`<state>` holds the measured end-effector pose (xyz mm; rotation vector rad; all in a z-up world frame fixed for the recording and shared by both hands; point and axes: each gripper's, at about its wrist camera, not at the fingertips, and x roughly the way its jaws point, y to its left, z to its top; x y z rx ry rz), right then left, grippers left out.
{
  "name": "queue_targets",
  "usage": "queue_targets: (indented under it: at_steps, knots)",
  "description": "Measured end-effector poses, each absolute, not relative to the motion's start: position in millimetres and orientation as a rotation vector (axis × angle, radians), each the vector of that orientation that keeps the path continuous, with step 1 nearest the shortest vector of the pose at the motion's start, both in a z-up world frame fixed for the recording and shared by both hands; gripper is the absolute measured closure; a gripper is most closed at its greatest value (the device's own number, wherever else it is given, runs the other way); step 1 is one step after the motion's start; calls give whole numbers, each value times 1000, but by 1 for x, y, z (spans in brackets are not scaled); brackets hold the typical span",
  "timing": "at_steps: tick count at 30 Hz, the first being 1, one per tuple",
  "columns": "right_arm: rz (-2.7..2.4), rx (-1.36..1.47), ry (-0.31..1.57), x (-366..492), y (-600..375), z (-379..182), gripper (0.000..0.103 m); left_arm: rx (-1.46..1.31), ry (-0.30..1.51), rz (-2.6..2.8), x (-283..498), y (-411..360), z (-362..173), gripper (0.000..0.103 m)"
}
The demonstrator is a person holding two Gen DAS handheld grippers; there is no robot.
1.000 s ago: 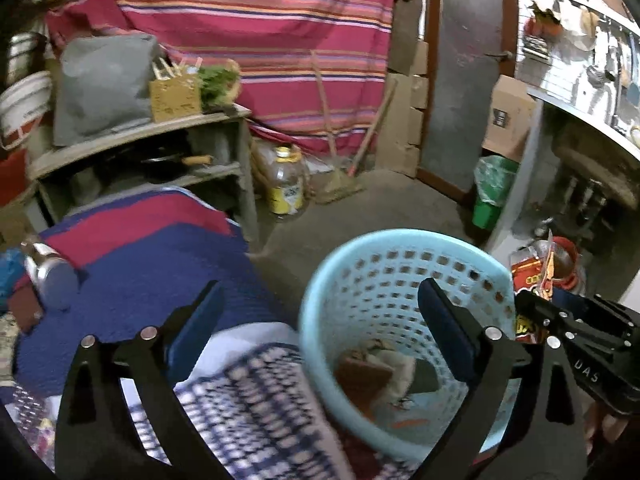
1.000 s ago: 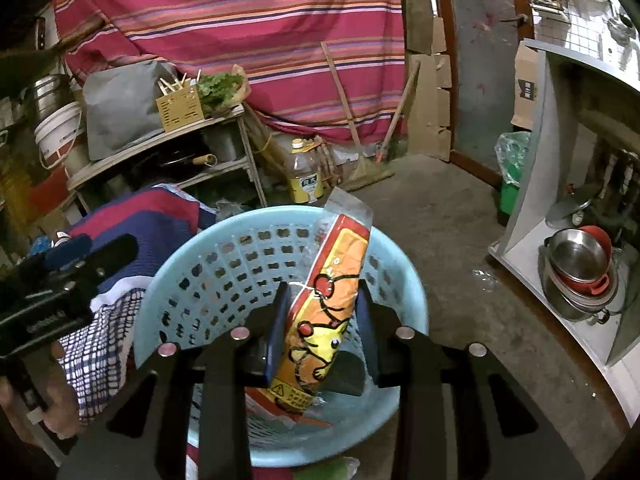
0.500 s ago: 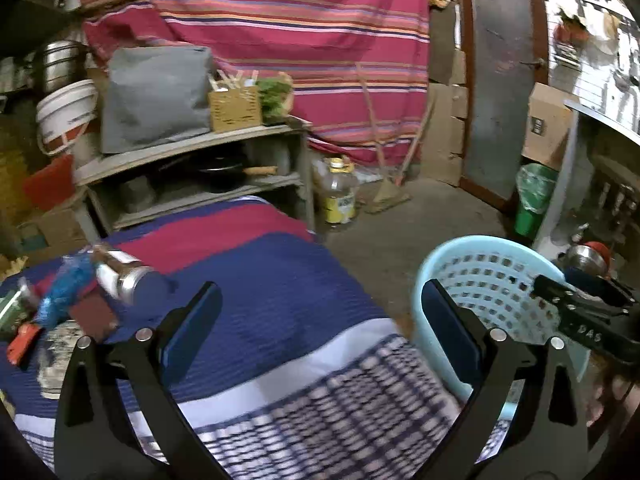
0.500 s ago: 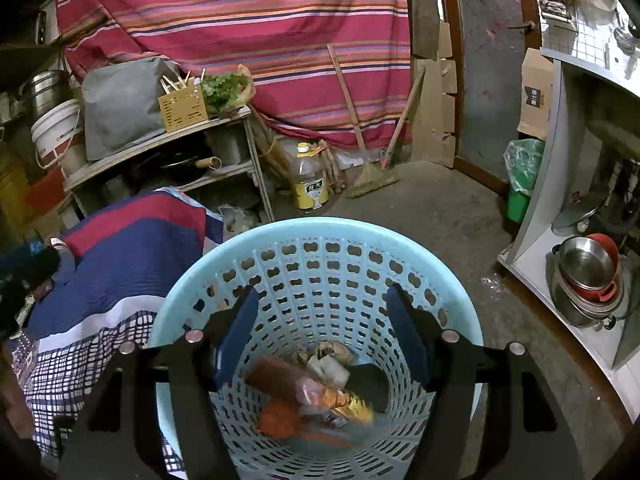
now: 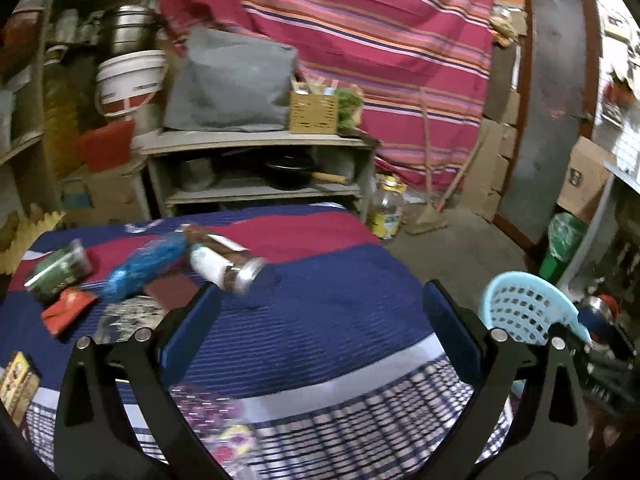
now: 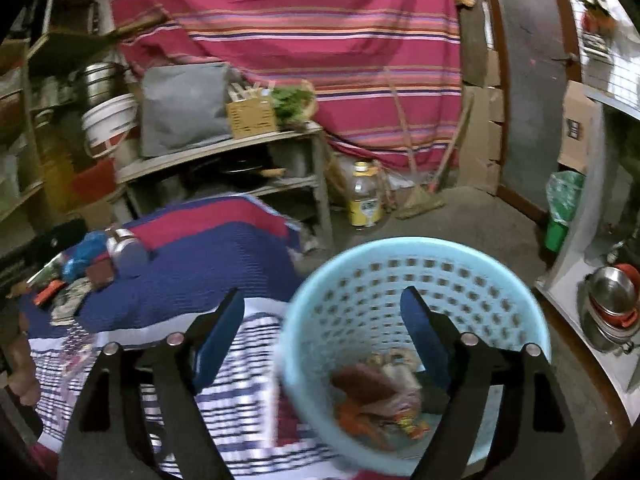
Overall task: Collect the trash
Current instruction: 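Move both tools back over the table toward the red foil wrapper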
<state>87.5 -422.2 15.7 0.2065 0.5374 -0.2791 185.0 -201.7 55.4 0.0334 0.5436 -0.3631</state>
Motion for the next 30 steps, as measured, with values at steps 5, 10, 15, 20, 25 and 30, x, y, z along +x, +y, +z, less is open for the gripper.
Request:
queue_targets:
  at_steps: [5,10,15,20,25,30]
  knots:
    - [-213,145,559,109,-377,16,22,7,524,-303,191,-163,63,6]
    - [-149,102,564,133,-332,20,22,5,516,-235,203,-122,66,6]
    - [-103,88,578,154,-300,17,22,36,518,-155,216,-84,61,6]
    - [-60,80,596,177,-269,14,22,66,531,-115,227,-55,55,6]
    - [-23,66,607,197,-244,10,22,27,575,-70,241,-17,44,6]
    - [7,35,618,218,-220,8,22,35,599,-18,250,12,33,6]
